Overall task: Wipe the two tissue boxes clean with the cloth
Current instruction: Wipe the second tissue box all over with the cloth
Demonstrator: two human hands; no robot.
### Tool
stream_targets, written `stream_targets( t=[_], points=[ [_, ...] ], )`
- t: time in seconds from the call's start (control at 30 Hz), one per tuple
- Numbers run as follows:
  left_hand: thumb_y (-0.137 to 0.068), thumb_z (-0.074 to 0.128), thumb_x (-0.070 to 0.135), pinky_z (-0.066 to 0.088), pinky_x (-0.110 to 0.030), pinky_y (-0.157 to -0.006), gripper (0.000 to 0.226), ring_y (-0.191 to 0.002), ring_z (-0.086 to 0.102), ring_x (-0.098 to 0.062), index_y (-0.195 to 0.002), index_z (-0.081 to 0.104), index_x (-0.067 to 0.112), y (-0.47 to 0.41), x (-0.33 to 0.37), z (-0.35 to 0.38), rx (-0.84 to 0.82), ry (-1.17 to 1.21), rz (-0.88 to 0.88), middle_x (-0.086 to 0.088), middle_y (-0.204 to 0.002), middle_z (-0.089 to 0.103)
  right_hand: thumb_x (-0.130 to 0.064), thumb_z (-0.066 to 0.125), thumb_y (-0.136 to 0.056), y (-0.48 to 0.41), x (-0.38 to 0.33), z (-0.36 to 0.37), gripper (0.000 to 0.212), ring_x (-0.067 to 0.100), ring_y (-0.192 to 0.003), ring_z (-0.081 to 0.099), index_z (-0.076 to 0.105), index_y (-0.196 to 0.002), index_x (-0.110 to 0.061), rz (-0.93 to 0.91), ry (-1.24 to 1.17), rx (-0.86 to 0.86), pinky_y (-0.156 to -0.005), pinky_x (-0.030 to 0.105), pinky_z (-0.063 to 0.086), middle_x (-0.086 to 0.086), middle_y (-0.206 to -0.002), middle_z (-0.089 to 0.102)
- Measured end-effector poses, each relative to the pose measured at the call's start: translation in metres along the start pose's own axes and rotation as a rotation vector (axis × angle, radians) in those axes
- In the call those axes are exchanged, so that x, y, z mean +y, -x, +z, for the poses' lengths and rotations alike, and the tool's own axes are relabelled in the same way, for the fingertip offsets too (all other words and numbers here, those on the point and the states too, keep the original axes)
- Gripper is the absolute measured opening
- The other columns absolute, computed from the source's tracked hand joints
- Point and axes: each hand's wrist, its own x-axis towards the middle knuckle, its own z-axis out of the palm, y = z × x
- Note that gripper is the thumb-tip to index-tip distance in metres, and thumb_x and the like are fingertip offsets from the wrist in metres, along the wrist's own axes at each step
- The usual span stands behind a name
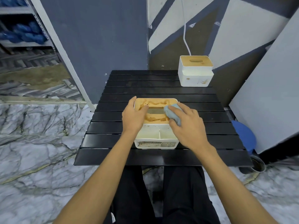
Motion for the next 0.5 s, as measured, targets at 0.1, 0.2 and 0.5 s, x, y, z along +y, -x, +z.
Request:
stream_targets(
  t=[0.1, 0.2, 0.5],
  points=[
    [-0.094, 0.064, 0.038, 0.047, -0.030, -0.092, 0.060, -0.118, 0.050, -0.015, -0.149, 0.041, 0.026, 0.002, -0.001, 0.001, 0.009, -0.040, 0.041, 0.001, -0.138, 0.053, -0.040, 0.049, -0.096, 0.004, -0.002, 0.007, 0.039, 0.029, -0.119, 0.049, 0.057, -0.133, -0.033, -0.026, 0.041, 0.061, -0.088, 0.045, 0.047, -0.002, -0.146, 0.048],
    [-0.092, 0.065, 0.037, 0.048, -0.030, -0.090, 0.058, -0.120, 0.052, -0.018, -0.146, 0.044, 0.026, 0.003, -0.003, 0.000, 0.018, -0.051, 0.058, 0.003, -0.128, 0.056, -0.042, 0.042, -0.098, 0.001, -0.002, 0.008, 0.039, 0.030, -0.117, 0.051, 0.058, -0.132, -0.032, -0.053, 0.096, 0.089, -0.085, 0.046, 0.048, 0.000, -0.143, 0.051],
    [-0.085, 0.068, 0.037, 0.054, -0.040, -0.094, 0.061, -0.119, 0.055, -0.021, -0.142, 0.046, 0.029, 0.001, -0.004, 0.003, 0.035, -0.052, 0.028, 0.009, -0.113, 0.059, -0.038, 0.042, -0.098, 0.015, -0.006, 0.006, 0.038, 0.032, -0.109, 0.053, 0.058, -0.131, -0.033, -0.044, 0.045, 0.097, -0.081, 0.047, 0.050, 0.002, -0.142, 0.051]
  ],
)
